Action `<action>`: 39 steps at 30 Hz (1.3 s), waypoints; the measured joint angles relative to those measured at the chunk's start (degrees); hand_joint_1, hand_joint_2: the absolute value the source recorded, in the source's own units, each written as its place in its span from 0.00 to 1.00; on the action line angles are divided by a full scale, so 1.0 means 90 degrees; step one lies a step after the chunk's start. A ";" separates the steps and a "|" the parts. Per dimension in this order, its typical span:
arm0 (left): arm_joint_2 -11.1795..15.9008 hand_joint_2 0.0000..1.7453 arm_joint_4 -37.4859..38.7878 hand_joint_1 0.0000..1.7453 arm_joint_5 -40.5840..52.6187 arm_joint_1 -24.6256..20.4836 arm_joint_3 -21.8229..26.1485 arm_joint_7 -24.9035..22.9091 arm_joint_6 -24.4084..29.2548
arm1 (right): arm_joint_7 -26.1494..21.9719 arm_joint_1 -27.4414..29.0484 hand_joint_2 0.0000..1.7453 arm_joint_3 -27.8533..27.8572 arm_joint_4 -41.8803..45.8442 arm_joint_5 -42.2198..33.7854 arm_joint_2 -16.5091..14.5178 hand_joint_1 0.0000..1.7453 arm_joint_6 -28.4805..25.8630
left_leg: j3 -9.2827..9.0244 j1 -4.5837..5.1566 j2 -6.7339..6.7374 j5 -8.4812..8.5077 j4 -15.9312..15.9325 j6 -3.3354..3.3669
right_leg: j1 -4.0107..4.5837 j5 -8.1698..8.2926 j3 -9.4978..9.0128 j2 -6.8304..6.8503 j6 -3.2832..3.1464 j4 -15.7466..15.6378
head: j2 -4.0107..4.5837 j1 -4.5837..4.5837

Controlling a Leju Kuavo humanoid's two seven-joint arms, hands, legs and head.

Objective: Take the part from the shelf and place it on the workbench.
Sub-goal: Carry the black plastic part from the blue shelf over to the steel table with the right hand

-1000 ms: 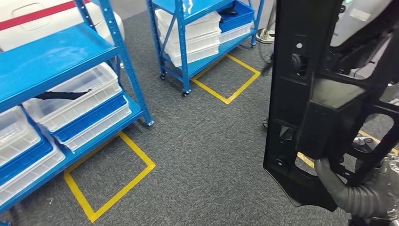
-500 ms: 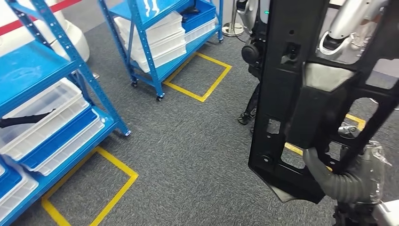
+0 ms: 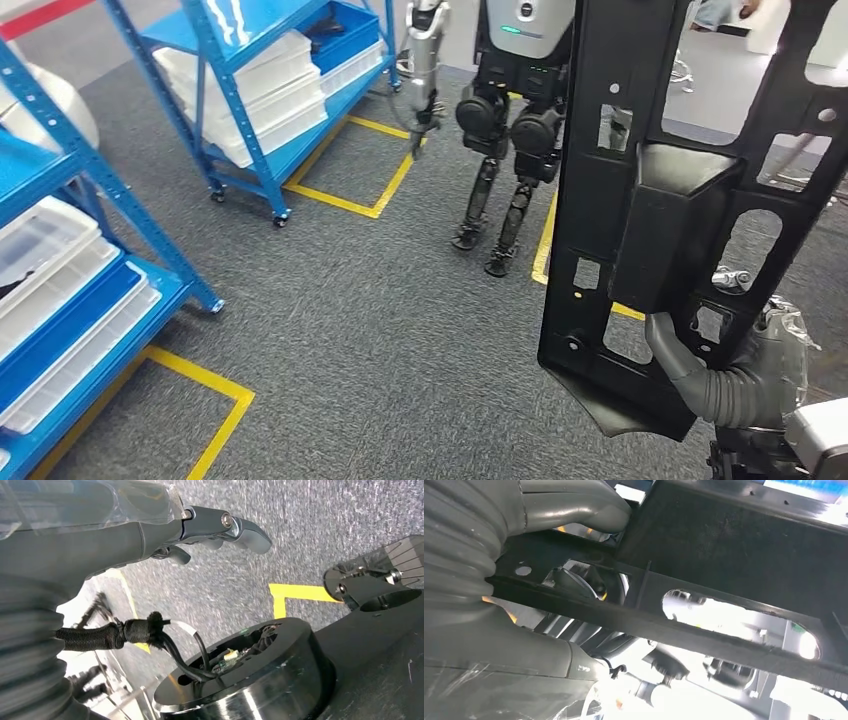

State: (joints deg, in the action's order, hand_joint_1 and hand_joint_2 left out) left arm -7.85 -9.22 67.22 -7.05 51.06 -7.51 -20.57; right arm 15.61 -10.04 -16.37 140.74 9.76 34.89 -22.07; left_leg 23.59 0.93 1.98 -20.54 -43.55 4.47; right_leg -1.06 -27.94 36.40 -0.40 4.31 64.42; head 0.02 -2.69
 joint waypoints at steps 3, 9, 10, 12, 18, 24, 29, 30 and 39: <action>-0.0005 1.00 -0.0001 0.00 0.0007 -0.0004 0.0000 -0.0065 0.0035 | 0.0007 -0.0004 1.00 0.0096 0.0000 -0.0012 0.0010 1.00 0.0010 | -0.0012 0.0023 0.0198 -0.0052 -0.0043 -0.0057 | -0.0018 0.0542 -0.0849 0.0466 0.0017 -0.1429 | 0.0000 -0.0001; -0.0025 1.00 -0.0010 0.00 0.0031 -0.0038 0.0003 -0.0252 0.0062 | 0.0149 -0.0070 1.00 0.0257 0.0006 -0.0014 0.0064 1.00 0.0080 | 0.0206 0.0041 0.0222 -0.0331 -0.0522 -0.0229 | -0.0056 0.0742 -0.1143 0.0314 -0.0190 -0.2097 | 0.0000 -0.0005; -0.0024 1.00 -0.0012 0.00 0.0027 -0.0050 0.0004 -0.0258 0.0035 | 0.0195 -0.0085 1.00 0.0265 0.0008 0.0002 0.0066 1.00 0.0091 | 0.0378 0.0030 0.0053 -0.0558 -0.0938 -0.0259 | -0.0062 0.0762 -0.1148 0.0245 -0.0220 -0.2116 | 0.0000 -0.0007; -0.0019 1.00 -0.0017 0.00 0.0015 -0.0079 0.0008 -0.0237 -0.0139 | 0.0277 -0.0100 1.00 0.0273 0.0010 0.0047 0.0066 1.00 0.0103 | 0.0841 0.0031 -0.0153 -0.1039 -0.2057 -0.0299 | -0.0049 0.0780 -0.1148 0.0108 -0.0250 -0.2132 | 0.0000 -0.0008; 0.0006 1.00 -0.0031 0.00 0.0000 -0.0064 0.0049 -0.0171 -0.0266 | 0.0376 -0.0105 1.00 0.0279 0.0039 0.0121 0.0073 1.00 0.0116 | 0.0436 0.0065 -0.0614 -0.0134 -0.0975 -0.0128 | -0.0010 0.0783 -0.1256 -0.0405 -0.0246 -0.2179 | 0.0000 -0.0009; -0.0023 1.00 -0.0032 0.00 -0.0001 -0.0048 0.0090 -0.0141 -0.0188 | 0.0448 -0.0089 1.00 0.0303 0.0126 0.0185 0.0138 1.00 0.0112 | 0.0124 0.0036 -0.0565 0.0088 -0.0054 -0.0013 | 0.0007 0.0692 -0.0985 -0.0522 -0.0089 -0.1965 | 0.0000 -0.0008; -0.0024 1.00 -0.0032 0.00 -0.0001 -0.0011 0.0104 -0.0126 -0.0145 | 0.0467 -0.0048 1.00 0.0327 0.0162 0.0234 0.0165 1.00 0.0089 | 0.0113 0.0031 -0.0153 0.0118 0.0011 0.0045 | 0.0016 -0.0268 0.0038 -0.0039 0.0021 0.0225 | 0.0000 -0.0002; -0.0023 1.00 -0.0032 0.00 -0.0002 -0.0011 0.0106 -0.0122 -0.0144 | 0.0468 -0.0040 1.00 0.0328 0.0162 0.0234 0.0165 1.00 0.0087 | 0.0107 0.0028 -0.0076 0.0112 0.0011 0.0040 | 0.0008 -0.0175 -0.0001 -0.0019 0.0028 0.0153 | 0.0000 -0.0002; 0.0018 1.00 -0.0047 0.00 -0.0012 0.0012 0.0112 -0.0053 -0.0060 | 0.0424 -0.0036 1.00 0.0339 0.0168 0.0205 0.0165 1.00 0.0053 | 0.0035 0.0084 0.0355 -0.0023 -0.0086 -0.0134 | -0.0019 0.0794 -0.1197 0.0607 -0.0098 -0.2154 | 0.0000 -0.0017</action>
State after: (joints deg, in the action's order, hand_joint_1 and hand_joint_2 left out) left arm -7.68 -9.64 67.11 -6.94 52.07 -7.99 -21.11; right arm 19.43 -10.36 -13.32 142.25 11.60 36.38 -21.59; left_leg 23.90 1.69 5.17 -20.74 -44.32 3.26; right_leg -1.22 -20.79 25.62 5.07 3.42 45.03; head 0.02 -2.84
